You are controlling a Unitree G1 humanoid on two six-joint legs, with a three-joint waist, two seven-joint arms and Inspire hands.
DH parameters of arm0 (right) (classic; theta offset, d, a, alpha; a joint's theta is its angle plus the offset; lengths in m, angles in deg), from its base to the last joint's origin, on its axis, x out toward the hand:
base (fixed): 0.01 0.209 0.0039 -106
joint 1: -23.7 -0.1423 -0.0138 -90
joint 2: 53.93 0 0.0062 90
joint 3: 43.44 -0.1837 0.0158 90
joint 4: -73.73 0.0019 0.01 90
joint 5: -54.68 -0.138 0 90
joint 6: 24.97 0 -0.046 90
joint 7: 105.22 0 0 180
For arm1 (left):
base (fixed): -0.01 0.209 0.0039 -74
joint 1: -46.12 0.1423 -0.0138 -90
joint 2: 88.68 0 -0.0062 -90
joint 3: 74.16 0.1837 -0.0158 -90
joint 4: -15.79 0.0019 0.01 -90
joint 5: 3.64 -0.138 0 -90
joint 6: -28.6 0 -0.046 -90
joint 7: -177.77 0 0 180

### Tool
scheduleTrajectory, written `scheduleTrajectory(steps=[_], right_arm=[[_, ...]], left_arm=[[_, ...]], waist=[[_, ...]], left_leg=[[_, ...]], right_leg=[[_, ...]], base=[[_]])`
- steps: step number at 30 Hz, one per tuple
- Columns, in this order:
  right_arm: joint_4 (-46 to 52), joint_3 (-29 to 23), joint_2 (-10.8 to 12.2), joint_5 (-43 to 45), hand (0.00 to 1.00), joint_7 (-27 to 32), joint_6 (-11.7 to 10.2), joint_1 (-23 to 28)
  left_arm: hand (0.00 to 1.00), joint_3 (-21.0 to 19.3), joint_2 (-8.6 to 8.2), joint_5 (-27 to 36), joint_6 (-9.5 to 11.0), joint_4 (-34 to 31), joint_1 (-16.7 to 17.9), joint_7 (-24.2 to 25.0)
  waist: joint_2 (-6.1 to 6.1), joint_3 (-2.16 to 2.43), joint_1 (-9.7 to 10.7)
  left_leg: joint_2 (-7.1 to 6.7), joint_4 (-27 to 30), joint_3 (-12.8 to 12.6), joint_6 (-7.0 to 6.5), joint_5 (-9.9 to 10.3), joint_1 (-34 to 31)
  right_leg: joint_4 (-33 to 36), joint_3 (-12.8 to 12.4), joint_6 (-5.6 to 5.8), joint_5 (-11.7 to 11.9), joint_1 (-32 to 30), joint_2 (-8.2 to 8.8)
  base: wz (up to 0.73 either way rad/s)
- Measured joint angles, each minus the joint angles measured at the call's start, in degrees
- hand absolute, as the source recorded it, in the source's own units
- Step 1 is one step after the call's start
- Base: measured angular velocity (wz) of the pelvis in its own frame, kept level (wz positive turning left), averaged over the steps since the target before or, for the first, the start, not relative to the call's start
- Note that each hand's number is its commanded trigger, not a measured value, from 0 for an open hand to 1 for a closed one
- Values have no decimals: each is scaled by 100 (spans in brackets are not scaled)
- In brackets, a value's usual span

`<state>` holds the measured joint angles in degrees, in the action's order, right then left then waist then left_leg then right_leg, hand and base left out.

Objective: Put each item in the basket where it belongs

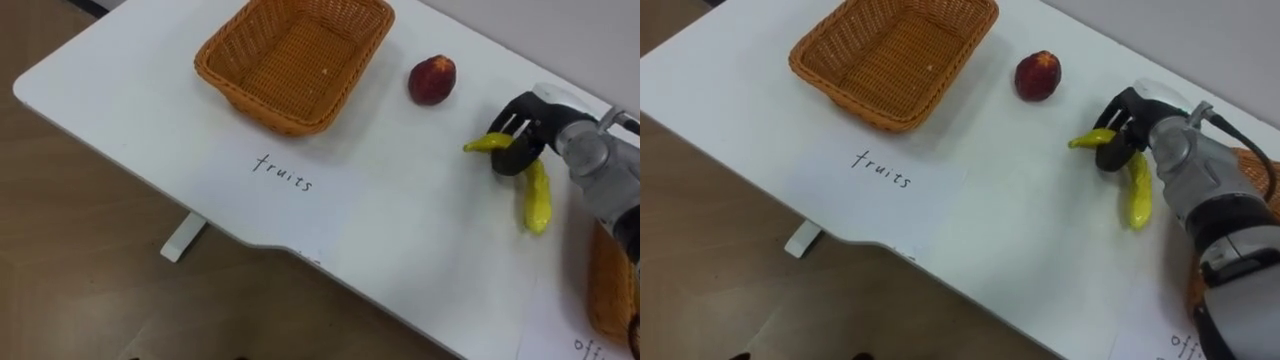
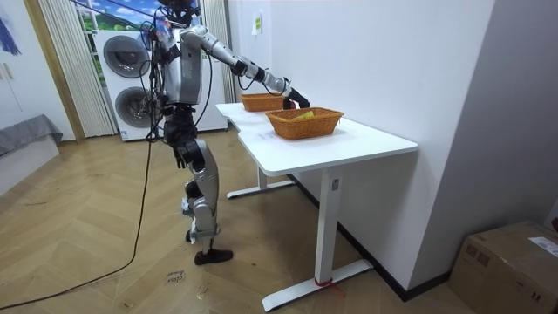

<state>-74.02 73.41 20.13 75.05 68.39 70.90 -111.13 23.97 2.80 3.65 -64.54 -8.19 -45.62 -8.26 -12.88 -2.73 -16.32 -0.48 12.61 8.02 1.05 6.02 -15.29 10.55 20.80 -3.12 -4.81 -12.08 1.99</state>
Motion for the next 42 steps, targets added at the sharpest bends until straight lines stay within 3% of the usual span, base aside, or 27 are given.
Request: scheduleTrajectory(steps=[11,17,22,28,32,33,38,41,42], right_arm=[[19,-2,0,-19,100,-11,-8,-2],[66,-13,-2,-85,100,-31,-4,-3],[444,-12,-5,-94,100,-95,130,70],[1453,-12,-5,-93,100,-310,26,298],[2521,-13,-26,-82,100,-443,-44,405],[2868,-24,-49,-76,100,-456,-84,486],[3996,-309,-190,37,100,-675,-82,603],[4390,-649,-336,14,100,-771,-44,739],[4545,-852,-339,10,100,-776,-6,845]], left_arm=[[0,4,9,3,39,50,-111,-9],[0,0,9,3,72,38,-115,-6],[0,-12,8,5,73,35,-104,-1],[0,-181,10,3,175,10,-99,-27],[0,-273,2,3,291,-37,16,-129],[0,-292,2,-2,313,-34,52,-126],[0,-596,-31,-3,307,-33,269,-72],[0,-944,-69,-6,293,-120,526,-76],[0,-1032,-76,-2,287,-133,612,-81]], waist=[[-8,-10,11],[-37,12,24],[-36,14,38],[-41,27,99],[-35,52,243],[-37,77,327],[-20,108,530],[-15,178,636],[4,221,672]], left_leg=[[0,2,-14,0,0,5],[1,7,-22,0,0,-4],[9,4,-52,0,1,19],[32,-30,-147,0,0,88],[36,-92,-173,-9,-7,219],[31,-99,-156,-10,-7,264],[20,-129,-178,-29,2,452],[10,-158,-179,-47,16,671],[6,-181,-175,-55,23,774]], right_leg=[[-4,-15,1,-8,-2,-1],[-8,-20,1,-8,-5,-2],[-14,-40,0,-7,10,-9],[-13,-188,-3,-5,6,-31],[1,-167,-2,-5,87,-19],[1,-164,9,-12,134,-13],[-11,-206,29,-25,317,-5],[-53,-216,54,-43,547,-1],[-104,-222,73,-55,675,-2]], base=[[0],[0],[-1],[-8],[-1],[8],[1],[2],[5]])
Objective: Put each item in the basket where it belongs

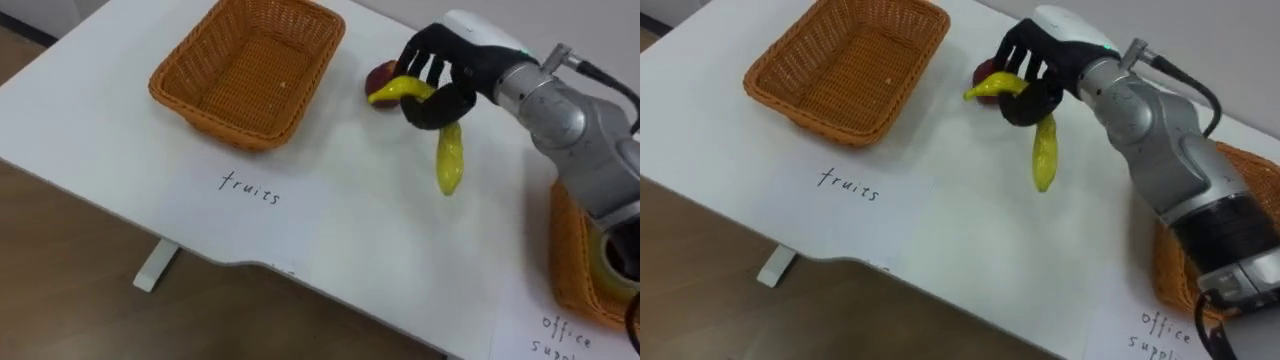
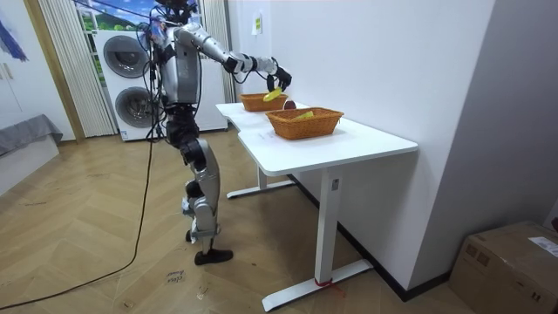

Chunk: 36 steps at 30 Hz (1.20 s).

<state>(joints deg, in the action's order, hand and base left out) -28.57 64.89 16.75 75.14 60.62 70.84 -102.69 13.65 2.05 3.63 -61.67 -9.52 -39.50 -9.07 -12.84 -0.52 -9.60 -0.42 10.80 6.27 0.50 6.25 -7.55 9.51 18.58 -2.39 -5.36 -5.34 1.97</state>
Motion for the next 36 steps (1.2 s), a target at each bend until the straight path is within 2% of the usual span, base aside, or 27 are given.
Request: scheduleTrajectory(steps=[2,3,4,7,11,15,22,26,31,33,36], right_arm=[[144,-202,-4,-50,100,-1,12,75],[226,-229,-39,-89,100,-5,22,79],[276,-235,-69,-90,100,-19,22,78],[632,-291,-92,-88,100,-106,24,113],[1373,-454,-91,-149,100,-108,37,222],[1576,-467,-92,-218,100,-108,26,224],[1586,-473,-92,-217,100,-111,32,224],[1588,-473,-92,-293,100,-163,34,224],[1576,-452,-73,-449,100,-215,62,223],[1569,-449,-52,-582,100,-222,85,223],[1569,-445,-39,-689,100,-225,133,223]], left_arm=[[0,3,-2,-1,-26,-13,138,-22],[0,3,-2,-6,-65,-64,205,-27],[0,-1,-3,-3,-69,-72,206,-27],[0,-12,-22,-14,-64,-186,263,-40],[0,-13,-78,-16,-57,-327,371,-48],[0,-34,-138,-33,-66,-411,521,-57],[0,-45,-171,-63,-70,-538,673,-53],[0,-45,-171,-61,-69,-562,659,-49],[0,-53,-214,-58,-68,-556,657,-48],[0,-69,-223,-102,-70,-561,652,-53],[0,-99,-226,-195,-92,-567,660,-131]], waist=[[77,25,34],[91,105,75],[95,106,79],[116,94,136],[138,78,165],[177,49,158],[184,43,162],[157,61,149],[118,21,-63],[82,-11,-155],[52,-25,-218]], left_leg=[[-14,-30,-1,-17,21,130],[-23,-34,-2,-19,21,162],[-26,-37,-3,-20,20,194],[-32,-37,-2,-23,23,323],[-37,-23,-4,-25,26,392],[-39,-29,-5,-13,66,534],[-39,-42,-2,-26,65,528],[-43,-107,-3,-34,60,536],[-31,-227,-75,-46,69,718],[-31,-258,-75,-55,91,784],[-34,-256,-66,-63,119,782]], right_leg=[[-2,-40,34,-39,157,6],[13,-67,45,-53,171,11],[18,-75,47,-56,197,13],[19,-85,107,-95,328,17],[23,-103,117,-86,390,15],[27,-105,134,-117,521,20],[24,-101,134,-121,513,19],[24,-98,102,-114,498,25],[19,-156,95,-144,599,21],[12,-236,107,-180,653,5],[10,-276,117,-197,660,-3]], base=[[3],[0],[0],[0],[-1],[0],[0],[0],[-7],[0],[3]])
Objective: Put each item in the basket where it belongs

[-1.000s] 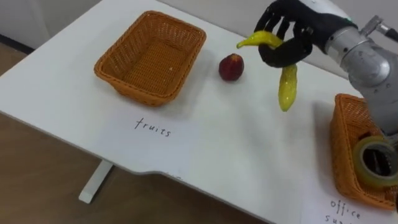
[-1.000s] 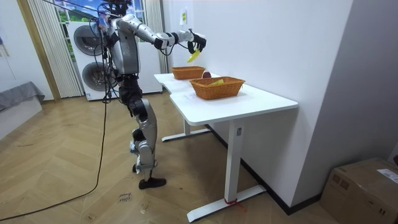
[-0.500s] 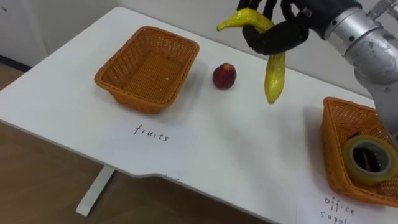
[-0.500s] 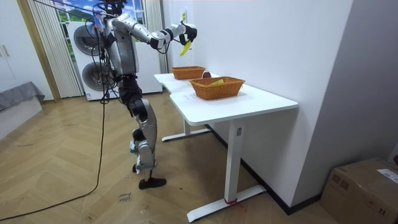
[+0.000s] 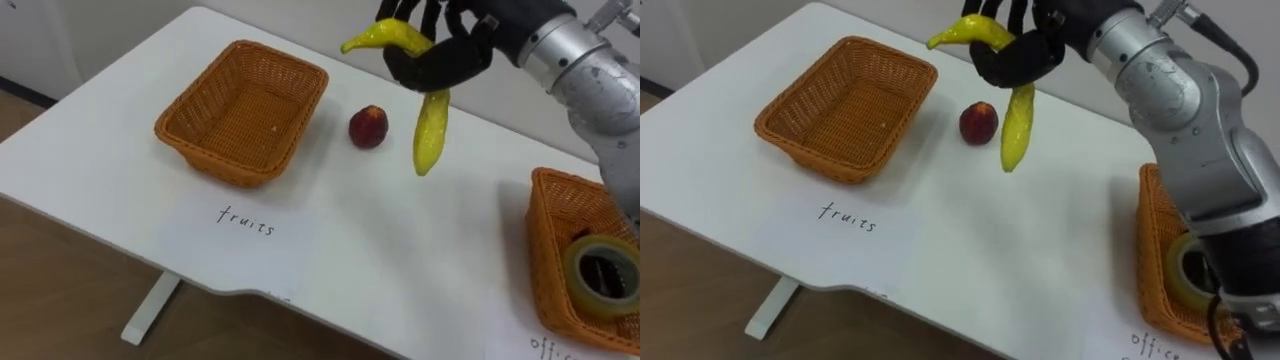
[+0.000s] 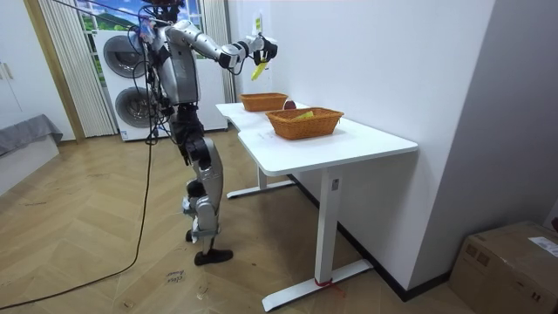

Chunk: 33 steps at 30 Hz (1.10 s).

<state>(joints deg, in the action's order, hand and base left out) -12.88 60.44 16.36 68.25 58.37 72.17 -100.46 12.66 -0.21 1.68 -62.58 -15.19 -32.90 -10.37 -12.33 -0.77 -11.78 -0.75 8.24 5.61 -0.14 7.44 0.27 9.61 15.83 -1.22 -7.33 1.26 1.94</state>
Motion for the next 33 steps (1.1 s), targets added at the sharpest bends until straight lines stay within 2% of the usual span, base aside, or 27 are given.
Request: scheduleTrajectory(steps=[8,10,12,16,23,25,27,33], right_arm=[[-48,195,22,24,100,0,45,-6],[-71,310,22,-7,100,-11,48,-6],[-118,389,22,-24,100,-62,49,-6],[-360,552,22,-81,100,-64,53,-75],[-747,894,29,-280,100,-63,49,-81],[-827,999,69,-398,100,-61,52,-81],[-883,1001,245,-434,100,-30,47,-81],[-968,1022,299,-447,100,88,48,-81]], left_arm=[[0,-120,23,-264,-108,-182,11,-19],[0,-122,38,-268,-106,-182,46,-23],[0,-123,91,-380,-112,-184,64,-21],[0,-115,136,-378,-144,-175,109,-13],[0,-112,167,-374,-230,-191,226,-2],[0,-109,180,-373,-248,-219,232,-2],[0,-111,194,-378,-260,-213,228,13],[0,-112,212,-378,-272,-205,212,114]], waist=[[-11,0,-264],[-41,5,-284],[-125,6,-274],[-255,-27,-348],[-278,-25,-578],[-289,-26,-595],[-324,-50,-617],[-372,-52,-763]], left_leg=[[0,16,-4,-13,42,4],[0,8,2,-12,45,1],[-7,23,78,-5,58,-46],[-5,62,116,4,64,-84],[-14,145,163,-1,110,-85],[-14,145,195,2,111,-71],[-15,149,231,16,121,-88],[-44,266,297,16,141,-208]], right_leg=[[-1,10,17,-11,-14,2],[-1,19,19,-13,-13,2],[-10,99,18,-16,-5,2],[-18,162,14,-18,-3,1],[-18,213,18,-20,52,6],[-15,240,26,-26,82,5],[-16,267,24,-31,78,2],[-39,331,10,-70,58,11]], base=[[0],[2],[13],[8],[4],[8],[6],[7]])
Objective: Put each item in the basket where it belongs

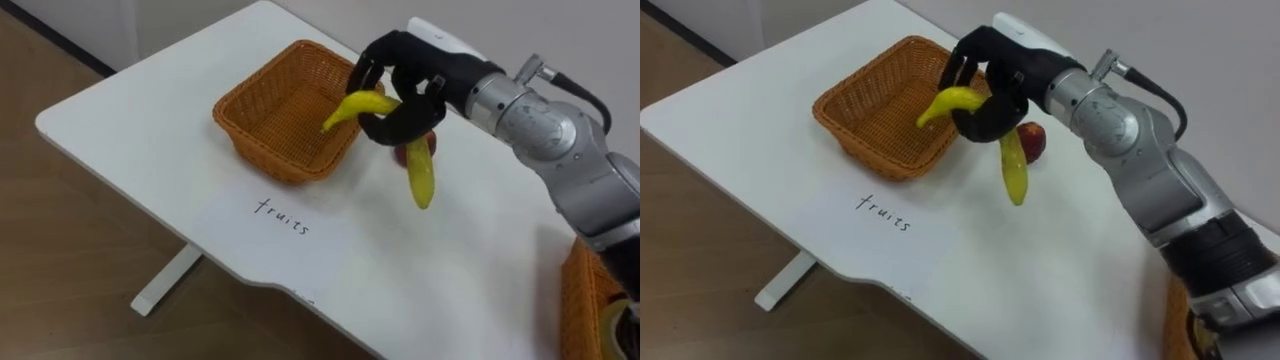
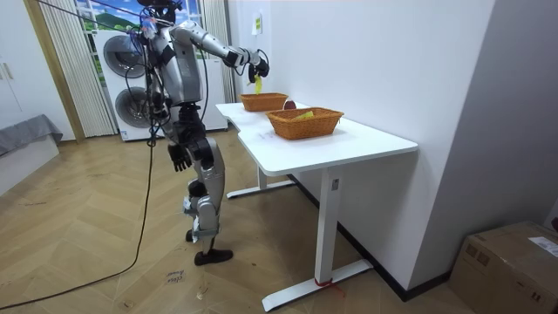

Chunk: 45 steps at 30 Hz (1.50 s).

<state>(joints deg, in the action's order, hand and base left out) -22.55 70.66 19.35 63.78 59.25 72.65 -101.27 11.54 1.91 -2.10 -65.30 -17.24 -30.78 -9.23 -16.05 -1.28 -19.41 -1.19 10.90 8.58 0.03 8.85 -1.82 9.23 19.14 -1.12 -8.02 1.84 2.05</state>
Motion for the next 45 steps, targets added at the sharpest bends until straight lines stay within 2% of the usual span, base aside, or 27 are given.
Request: scheduleTrajectory(steps=[2,4,7,17,21,24,25,26,27,36,45], right_arm=[[-60,4,0,-28,100,38,-4,0],[-193,63,2,-29,100,95,-5,-27],[-441,334,58,-25,100,171,-4,-275],[-365,615,291,-21,100,590,-89,-566],[-376,618,292,-5,100,862,-272,-566],[-381,627,293,5,100,1019,-314,-566],[-382,627,293,24,95,1056,-322,-566],[-382,627,294,74,56,1135,-338,-566],[-382,627,297,75,0,1218,-348,-566],[-350,635,368,638,0,1456,-511,-566],[-425,652,367,445,0,1540,-635,-565]], left_arm=[[0,-1,21,-2,-7,-1,9,23],[0,5,24,-6,-26,-1,23,30],[0,46,39,-1,-83,1,69,25],[0,115,99,-1,-90,37,223,27],[0,122,87,1,-86,29,224,24],[0,121,89,1,-86,29,224,-16],[0,122,89,-6,-86,31,224,-21],[0,122,88,-8,-86,33,224,-23],[0,122,86,-9,-86,33,223,-23],[0,114,88,-234,-84,34,220,-8],[0,106,93,-238,-82,69,218,6]], waist=[[-40,16,-39],[-61,13,-126],[-88,3,-134],[-72,-10,-219],[-29,-43,-287],[-15,-54,-287],[-15,-54,-291],[-16,-54,-298],[-16,-54,-307],[-15,-54,-330],[-12,-55,-414]], left_leg=[[-13,9,64,4,-4,-46],[-22,31,116,5,-4,-59],[-28,46,202,9,-3,-100],[-49,83,344,25,13,-171],[-49,84,362,56,27,-184],[-49,83,380,62,21,-199],[-50,83,391,64,19,-204],[-51,83,404,58,13,-210],[-51,83,406,43,5,-212],[-49,84,411,42,4,-231],[-47,88,418,47,1,-229]], right_leg=[[-53,13,2,-4,10,-11],[-47,53,2,-4,23,-10],[-47,139,3,-4,24,-8],[-54,297,3,-3,29,-2],[-48,314,3,-3,27,0],[-49,338,3,-3,22,0],[-49,352,4,-3,22,0],[-50,375,4,-3,22,0],[-51,384,4,-3,21,0],[-55,404,4,-3,15,-1],[-54,428,4,-3,20,-1]], base=[[20],[16],[15],[7],[1],[4],[7],[5],[5],[0],[0]])
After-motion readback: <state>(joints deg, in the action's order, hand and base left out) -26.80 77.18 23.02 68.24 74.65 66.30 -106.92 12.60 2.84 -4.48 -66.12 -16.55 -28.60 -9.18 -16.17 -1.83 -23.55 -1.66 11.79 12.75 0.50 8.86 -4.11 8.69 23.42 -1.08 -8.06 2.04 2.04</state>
